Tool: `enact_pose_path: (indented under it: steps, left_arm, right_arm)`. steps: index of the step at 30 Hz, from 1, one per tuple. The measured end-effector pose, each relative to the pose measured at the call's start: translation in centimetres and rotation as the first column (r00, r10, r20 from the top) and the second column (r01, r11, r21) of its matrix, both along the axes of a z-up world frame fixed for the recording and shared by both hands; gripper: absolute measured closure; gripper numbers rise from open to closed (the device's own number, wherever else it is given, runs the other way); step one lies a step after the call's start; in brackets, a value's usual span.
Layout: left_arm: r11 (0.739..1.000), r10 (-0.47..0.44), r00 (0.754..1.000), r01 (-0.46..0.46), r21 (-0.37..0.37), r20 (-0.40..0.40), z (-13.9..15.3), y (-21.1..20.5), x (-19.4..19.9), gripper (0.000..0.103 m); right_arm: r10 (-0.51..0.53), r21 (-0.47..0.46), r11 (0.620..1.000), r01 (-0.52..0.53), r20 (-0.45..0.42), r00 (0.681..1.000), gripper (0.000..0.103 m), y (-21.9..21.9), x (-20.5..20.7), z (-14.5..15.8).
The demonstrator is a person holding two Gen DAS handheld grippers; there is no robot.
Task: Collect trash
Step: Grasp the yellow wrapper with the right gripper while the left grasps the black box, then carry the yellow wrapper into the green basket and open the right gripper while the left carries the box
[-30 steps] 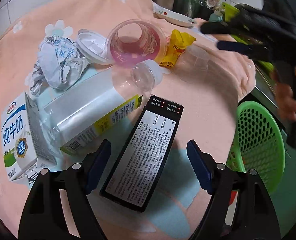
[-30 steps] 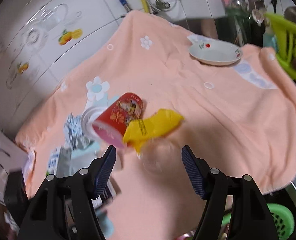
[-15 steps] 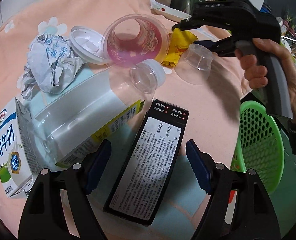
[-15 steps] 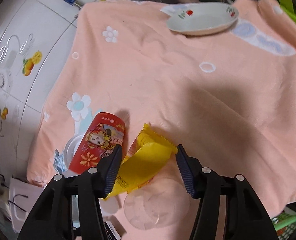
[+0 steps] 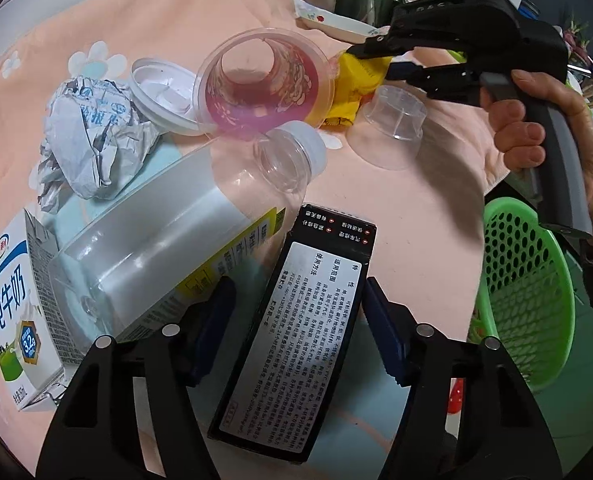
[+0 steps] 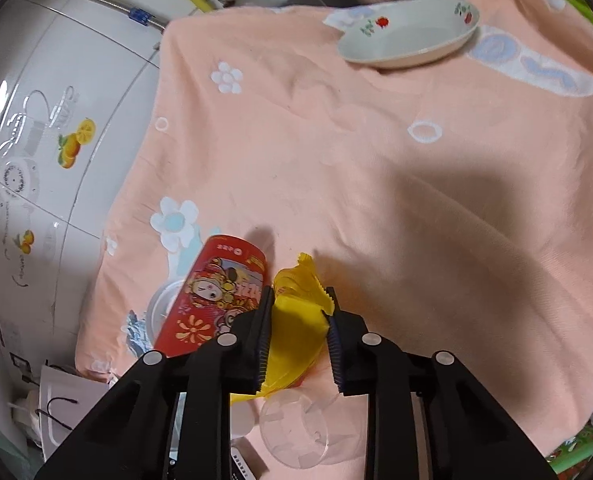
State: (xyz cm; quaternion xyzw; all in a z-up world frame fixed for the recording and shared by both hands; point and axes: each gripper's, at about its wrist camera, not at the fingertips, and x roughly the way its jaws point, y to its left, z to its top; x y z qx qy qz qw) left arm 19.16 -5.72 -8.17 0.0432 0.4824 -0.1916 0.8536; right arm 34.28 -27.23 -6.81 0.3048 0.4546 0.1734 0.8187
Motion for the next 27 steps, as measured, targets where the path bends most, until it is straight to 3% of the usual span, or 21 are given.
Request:
enact_pose_path:
  steps: [10, 23, 27]
  left_arm:
    - [1.0, -0.013, 1.0, 0.013, 0.023, 0.006, 0.0, -0.2, -0.1, 0.044]
    - [0.998, -0.039, 0.999, 0.039, 0.039, 0.006, 0.0, -0.2, -0.8, 0.044]
    - [0.998, -0.041, 0.999, 0.041, 0.043, 0.013, 0.0, -0.4, -1.1, 0.053]
  right_arm:
    - [-0.005, -0.052, 0.999, 0.012, 0.133, 0.991, 0.082, -0.8, -2.1, 4.3]
    - [-0.032, -0.009, 0.999, 0.035, 0.248, 0.968, 0.082, -4.7, -8.6, 8.4]
    - [-0.04, -0.012, 0.999, 0.045, 0.257, 0.966, 0.082, -6.3, -11.7, 8.6]
